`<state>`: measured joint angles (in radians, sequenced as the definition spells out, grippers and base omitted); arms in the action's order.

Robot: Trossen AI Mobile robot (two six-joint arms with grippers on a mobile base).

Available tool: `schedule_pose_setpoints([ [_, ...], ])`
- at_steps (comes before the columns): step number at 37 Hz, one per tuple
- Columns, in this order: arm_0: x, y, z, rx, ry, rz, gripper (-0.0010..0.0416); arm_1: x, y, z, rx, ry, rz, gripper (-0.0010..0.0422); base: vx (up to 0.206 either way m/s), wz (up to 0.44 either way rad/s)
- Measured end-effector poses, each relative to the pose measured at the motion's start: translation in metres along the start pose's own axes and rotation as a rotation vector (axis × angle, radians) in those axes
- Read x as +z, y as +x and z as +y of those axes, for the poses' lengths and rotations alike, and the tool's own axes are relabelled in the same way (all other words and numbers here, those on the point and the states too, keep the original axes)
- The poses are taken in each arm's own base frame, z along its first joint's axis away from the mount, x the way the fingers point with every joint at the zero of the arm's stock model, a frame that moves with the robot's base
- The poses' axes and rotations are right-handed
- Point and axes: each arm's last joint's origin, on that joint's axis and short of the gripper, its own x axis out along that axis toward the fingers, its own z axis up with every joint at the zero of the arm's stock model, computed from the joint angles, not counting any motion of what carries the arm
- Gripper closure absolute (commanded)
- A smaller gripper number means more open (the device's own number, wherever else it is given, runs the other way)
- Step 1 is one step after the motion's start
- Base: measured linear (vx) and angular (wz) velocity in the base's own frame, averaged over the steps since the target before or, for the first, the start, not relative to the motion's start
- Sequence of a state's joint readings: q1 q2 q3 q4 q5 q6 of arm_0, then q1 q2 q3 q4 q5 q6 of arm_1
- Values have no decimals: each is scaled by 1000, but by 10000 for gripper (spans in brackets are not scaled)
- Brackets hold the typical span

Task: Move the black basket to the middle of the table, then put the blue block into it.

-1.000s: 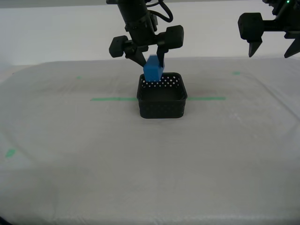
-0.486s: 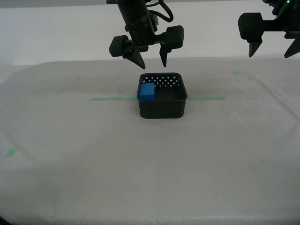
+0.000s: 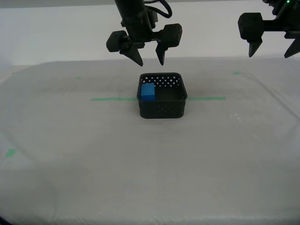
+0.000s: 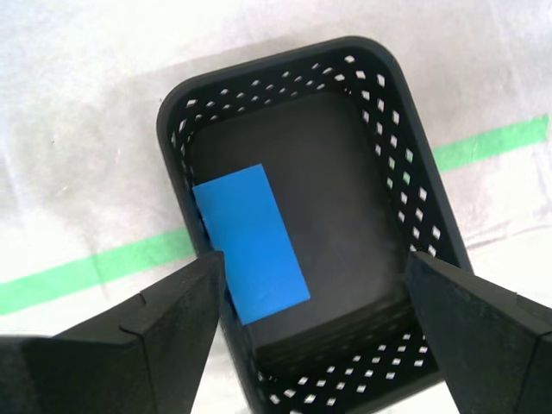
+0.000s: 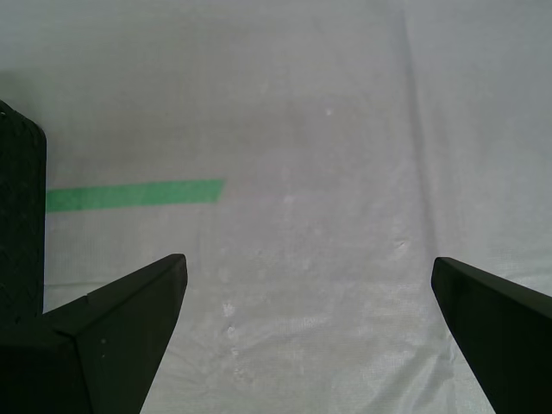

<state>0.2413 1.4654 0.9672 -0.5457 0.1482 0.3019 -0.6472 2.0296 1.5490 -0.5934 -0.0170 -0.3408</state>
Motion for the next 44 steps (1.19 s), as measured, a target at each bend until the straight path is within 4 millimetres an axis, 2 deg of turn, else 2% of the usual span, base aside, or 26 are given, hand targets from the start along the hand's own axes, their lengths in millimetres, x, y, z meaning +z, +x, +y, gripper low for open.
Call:
schedule_pose_setpoints([
  [10, 0, 0, 0, 1, 0, 0, 7, 2, -4, 7, 11, 79, 7, 68, 0, 0],
  [22, 0, 0, 0, 1, -1, 0, 7, 9, -18, 27, 33, 89, -2, 14, 0, 0],
  [31, 0, 0, 0, 0, 0, 0, 7, 15, -29, 46, 52, 53, -24, 12, 0, 0],
  [44, 0, 0, 0, 1, -1, 0, 7, 14, -30, 76, 93, 34, 10, 12, 0, 0],
])
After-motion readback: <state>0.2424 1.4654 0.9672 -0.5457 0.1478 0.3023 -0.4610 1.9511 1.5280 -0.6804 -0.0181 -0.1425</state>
